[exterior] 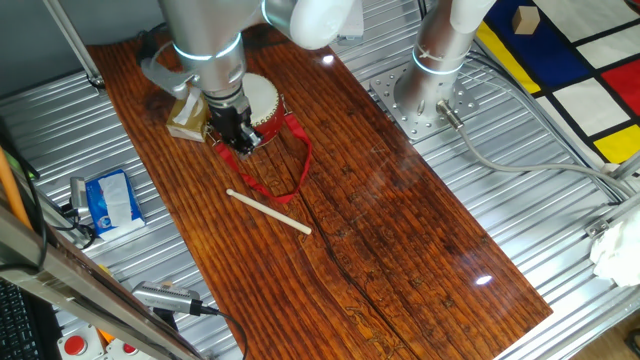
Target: Play the drum
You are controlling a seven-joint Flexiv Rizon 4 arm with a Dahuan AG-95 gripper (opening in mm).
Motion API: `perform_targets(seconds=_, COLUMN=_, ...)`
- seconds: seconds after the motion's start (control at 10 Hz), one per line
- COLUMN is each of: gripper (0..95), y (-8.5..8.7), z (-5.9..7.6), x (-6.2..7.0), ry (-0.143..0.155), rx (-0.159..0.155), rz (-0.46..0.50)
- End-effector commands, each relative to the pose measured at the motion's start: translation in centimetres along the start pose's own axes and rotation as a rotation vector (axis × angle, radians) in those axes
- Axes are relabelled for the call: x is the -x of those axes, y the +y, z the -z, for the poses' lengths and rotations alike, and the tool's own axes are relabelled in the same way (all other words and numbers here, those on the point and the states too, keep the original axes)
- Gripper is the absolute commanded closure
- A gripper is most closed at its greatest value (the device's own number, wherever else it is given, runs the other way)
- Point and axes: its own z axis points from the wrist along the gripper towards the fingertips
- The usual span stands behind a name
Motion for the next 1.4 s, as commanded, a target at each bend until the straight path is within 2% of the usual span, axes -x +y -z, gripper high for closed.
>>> perform_targets(seconds=0.1, gripper=95.0, y=0.05, z=-0.01, x=-0.08, ry=0.050, rx=-0.075, rz=0.427)
perform_targets(seconds=0.2, gripper=95.0, y=0.05, z=-0.01, x=-0.08, ry=0.062, rx=-0.086, rz=0.496)
perform_targets(seconds=0.3, gripper=95.0, y=0.05, z=-0.01, x=-0.08, ry=0.068, rx=-0.092, rz=0.517)
perform_targets(seconds=0.6, gripper=95.0, y=0.05, z=-0.01, x=-0.08, ry=0.063, rx=-0.114, rz=0.503)
perform_targets(seconds=0.8, gripper=95.0, y=0.05, z=-0.01, x=-0.08, ry=0.049, rx=-0.100, rz=0.549)
perform_targets(seconds=0.9, gripper=95.0, y=0.05, z=-0.01, x=-0.08, ry=0.054, rx=-0.108, rz=0.547)
perform_targets(seconds=1.0, gripper=95.0, y=0.05, z=-0.01, x=-0.08, ry=0.046, rx=-0.110, rz=0.429)
perform_targets(seconds=1.1, gripper=95.0, y=0.05, z=-0.01, x=-0.08, ry=0.032, rx=-0.109, rz=0.222)
perform_targets(seconds=1.2, gripper=95.0, y=0.05, z=-0.01, x=-0.08, ry=0.036, rx=-0.111, rz=0.081)
perform_targets(seconds=1.3, gripper=95.0, y=0.05, z=-0.01, x=-0.08, ry=0.045, rx=-0.110, rz=0.022)
perform_targets(seconds=1.4, gripper=95.0, y=0.05, z=-0.01, x=-0.08, ry=0.036, rx=-0.099, rz=-0.036)
